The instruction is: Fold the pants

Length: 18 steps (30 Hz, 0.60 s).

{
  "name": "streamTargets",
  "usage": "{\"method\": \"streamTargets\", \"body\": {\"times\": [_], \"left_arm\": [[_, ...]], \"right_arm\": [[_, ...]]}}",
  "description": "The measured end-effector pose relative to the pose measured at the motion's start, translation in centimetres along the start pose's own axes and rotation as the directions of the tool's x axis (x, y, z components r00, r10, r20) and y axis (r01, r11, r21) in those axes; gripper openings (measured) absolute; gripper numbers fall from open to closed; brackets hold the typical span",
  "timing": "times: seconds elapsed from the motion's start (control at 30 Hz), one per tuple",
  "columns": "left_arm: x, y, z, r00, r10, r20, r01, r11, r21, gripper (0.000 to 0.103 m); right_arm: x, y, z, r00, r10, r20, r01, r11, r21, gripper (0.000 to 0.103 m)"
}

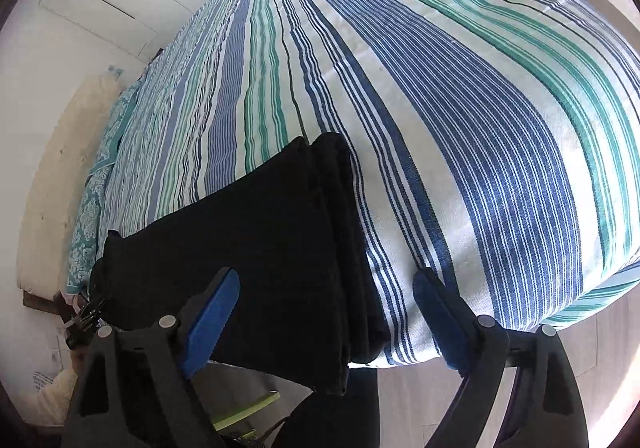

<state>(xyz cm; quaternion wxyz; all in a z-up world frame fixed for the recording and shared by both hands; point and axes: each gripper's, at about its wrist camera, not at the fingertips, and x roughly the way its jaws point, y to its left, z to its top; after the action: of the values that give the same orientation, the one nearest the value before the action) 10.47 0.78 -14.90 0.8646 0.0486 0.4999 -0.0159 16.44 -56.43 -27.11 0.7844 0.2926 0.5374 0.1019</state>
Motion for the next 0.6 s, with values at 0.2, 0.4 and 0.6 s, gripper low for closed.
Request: {"method": "streamTargets", "body": {"times": [0.2, 0.4, 0.6], "left_arm": [[0.7, 0.6, 0.2, 1.0, 0.011, -0.016, -0.011, 1.0, -0.012, 0.097], [0.6, 0.9, 0.4, 1.0, 0.006, -0.012, -0.006, 1.0, -0.016, 0.097], [0.8, 2.0, 0.5, 1.0, -0.011, -0.001, 0.011, 0.999, -0.051, 0.097]], "right_arm": [[1.3, 0.8, 0.0, 0.991, 0.103, -0.088, -0.108, 0.993, -0.048, 0.077], [1.2, 0.1, 0.1, 0.994, 0.083, -0.076, -0.081, 0.996, 0.027, 0.062], [-0.8, 2.0, -0.5, 0.989, 0.147, -0.002, -0.147, 0.987, 0.062, 0.014]]}}
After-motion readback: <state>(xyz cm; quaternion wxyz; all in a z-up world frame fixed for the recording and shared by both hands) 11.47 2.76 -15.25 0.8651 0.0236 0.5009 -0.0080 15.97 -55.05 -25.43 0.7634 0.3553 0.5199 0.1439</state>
